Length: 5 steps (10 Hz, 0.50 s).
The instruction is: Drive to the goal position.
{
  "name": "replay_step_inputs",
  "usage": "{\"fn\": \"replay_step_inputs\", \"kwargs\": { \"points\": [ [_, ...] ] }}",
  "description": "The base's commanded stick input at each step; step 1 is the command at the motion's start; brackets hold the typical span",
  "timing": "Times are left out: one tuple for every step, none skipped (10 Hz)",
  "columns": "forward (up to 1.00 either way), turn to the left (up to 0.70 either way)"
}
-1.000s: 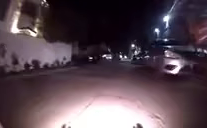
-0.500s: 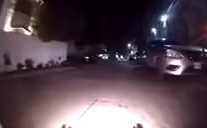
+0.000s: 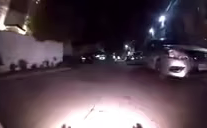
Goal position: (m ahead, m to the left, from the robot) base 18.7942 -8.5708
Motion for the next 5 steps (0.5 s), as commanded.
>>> {"fn": "replay_step_inputs", "kwargs": {
  "points": [
    [0.60,-0.15],
    [0.60,-0.15],
    [0.60,-0.15],
    [0.60,-0.15],
    [0.60,-0.15]
  ]
}}
